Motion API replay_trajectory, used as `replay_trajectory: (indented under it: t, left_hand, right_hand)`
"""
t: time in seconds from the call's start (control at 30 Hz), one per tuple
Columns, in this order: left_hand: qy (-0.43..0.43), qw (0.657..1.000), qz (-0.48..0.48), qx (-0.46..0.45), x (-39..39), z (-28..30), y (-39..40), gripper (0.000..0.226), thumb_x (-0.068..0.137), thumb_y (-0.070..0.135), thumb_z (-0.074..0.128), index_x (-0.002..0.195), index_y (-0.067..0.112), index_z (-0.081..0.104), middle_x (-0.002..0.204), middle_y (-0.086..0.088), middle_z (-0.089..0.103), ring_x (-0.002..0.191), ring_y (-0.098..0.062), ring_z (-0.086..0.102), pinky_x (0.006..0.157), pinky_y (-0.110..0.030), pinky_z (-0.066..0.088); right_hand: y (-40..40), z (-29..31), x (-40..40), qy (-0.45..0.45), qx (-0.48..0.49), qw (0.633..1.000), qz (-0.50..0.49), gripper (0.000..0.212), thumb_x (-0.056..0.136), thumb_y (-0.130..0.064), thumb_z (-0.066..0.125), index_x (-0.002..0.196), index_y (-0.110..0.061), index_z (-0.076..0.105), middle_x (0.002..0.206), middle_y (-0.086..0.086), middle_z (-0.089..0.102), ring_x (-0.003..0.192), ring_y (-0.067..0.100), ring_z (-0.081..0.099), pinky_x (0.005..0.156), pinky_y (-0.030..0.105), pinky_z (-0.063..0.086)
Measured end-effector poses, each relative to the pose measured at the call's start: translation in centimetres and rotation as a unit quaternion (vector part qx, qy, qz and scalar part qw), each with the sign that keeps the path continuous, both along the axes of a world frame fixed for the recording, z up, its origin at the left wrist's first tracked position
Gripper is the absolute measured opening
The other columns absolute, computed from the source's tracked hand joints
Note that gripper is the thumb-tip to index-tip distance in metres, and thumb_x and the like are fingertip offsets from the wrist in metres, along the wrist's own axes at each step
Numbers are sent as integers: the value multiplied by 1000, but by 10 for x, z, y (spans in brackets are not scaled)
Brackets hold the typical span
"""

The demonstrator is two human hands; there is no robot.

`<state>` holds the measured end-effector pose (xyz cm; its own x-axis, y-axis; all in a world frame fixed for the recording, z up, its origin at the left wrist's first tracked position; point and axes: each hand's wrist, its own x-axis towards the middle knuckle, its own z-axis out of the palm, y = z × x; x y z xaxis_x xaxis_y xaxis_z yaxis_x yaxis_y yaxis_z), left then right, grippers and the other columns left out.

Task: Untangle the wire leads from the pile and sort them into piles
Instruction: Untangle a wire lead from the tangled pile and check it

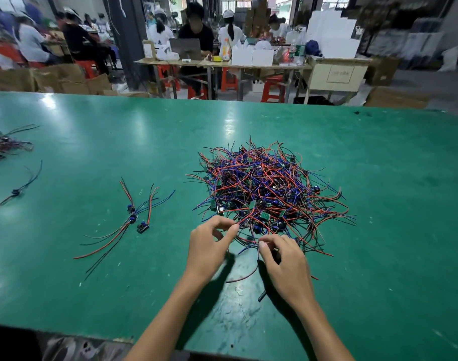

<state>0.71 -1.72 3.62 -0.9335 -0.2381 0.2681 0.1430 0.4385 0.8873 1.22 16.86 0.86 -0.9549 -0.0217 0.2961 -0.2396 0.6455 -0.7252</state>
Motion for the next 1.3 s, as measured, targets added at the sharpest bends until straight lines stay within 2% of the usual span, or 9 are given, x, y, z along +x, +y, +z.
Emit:
replay_trajectory:
  t: [0.13,0.3,0.43,0.6,0.77,0.87,0.97,1.13,1.3]
  left_hand:
    - [85,994,-51,-44,10,-1,4,6,89,19,77,88,24,73,80,16,70,75,-8,64,70,-19,49]
    - [124,975,-68,-169,14,-16,6,13,88,14,77,92,24,71,86,21,65,81,2,54,78,-26,43]
    - [121,988,16,-91,11,-16,2,14,87,16,78,90,28,72,84,19,68,78,-1,60,74,-16,43]
    - [125,963,237,4,-9,-2,-55,4,91,18,73,92,22,74,80,2,72,69,-20,65,70,-38,54]
    - [-71,907,383,-160,-9,-11,-115,21,92,14,70,112,13,75,96,-22,69,101,-38,57,82,-45,46]
    - [-111,886,364,-264,-5,-20,-112,39,81,6,77,119,12,72,120,-18,65,114,-38,49,90,-49,41]
    - [-3,899,307,-311,-7,-16,-75,40,74,7,80,112,19,75,126,-11,61,113,-36,48,92,-47,38]
    - [129,959,-51,-248,-3,-13,0,32,96,32,64,127,29,67,126,13,63,121,-7,50,103,-27,37]
    - [130,959,-59,-244,-7,-15,27,20,98,37,62,118,34,66,129,20,60,124,-2,50,98,-28,33]
  right_hand:
    - [3,3,-1,-21,-128,990,49,15,101,-43,59,105,-41,73,97,-22,69,97,-2,61,81,17,45]
    - [6,6,0,-47,-244,967,59,21,97,-45,59,115,-40,69,88,-13,68,82,16,70,70,38,60]
    - [9,5,0,-7,-250,968,25,15,96,-42,63,108,-40,70,90,-14,70,73,3,61,65,18,47]
    - [8,1,0,-3,-170,985,0,17,91,-35,74,106,-38,69,90,-13,67,83,8,62,73,19,48]
    - [5,-2,-2,54,1,992,-114,23,87,-28,78,110,-32,73,95,-12,55,96,11,47,86,32,40]
    - [5,-5,-5,13,34,991,-128,15,89,-28,76,104,-29,78,91,-11,55,94,11,44,85,30,33]
    - [5,-5,-5,15,29,991,-133,10,92,-26,73,100,-29,78,88,-13,57,91,10,44,82,30,29]
    - [4,-1,-1,111,13,986,-126,14,91,-19,74,101,-29,74,94,-14,62,90,12,50,80,29,30]
    - [4,0,3,211,-36,970,-114,8,95,-16,69,100,-19,75,97,-11,60,91,15,52,81,34,43]
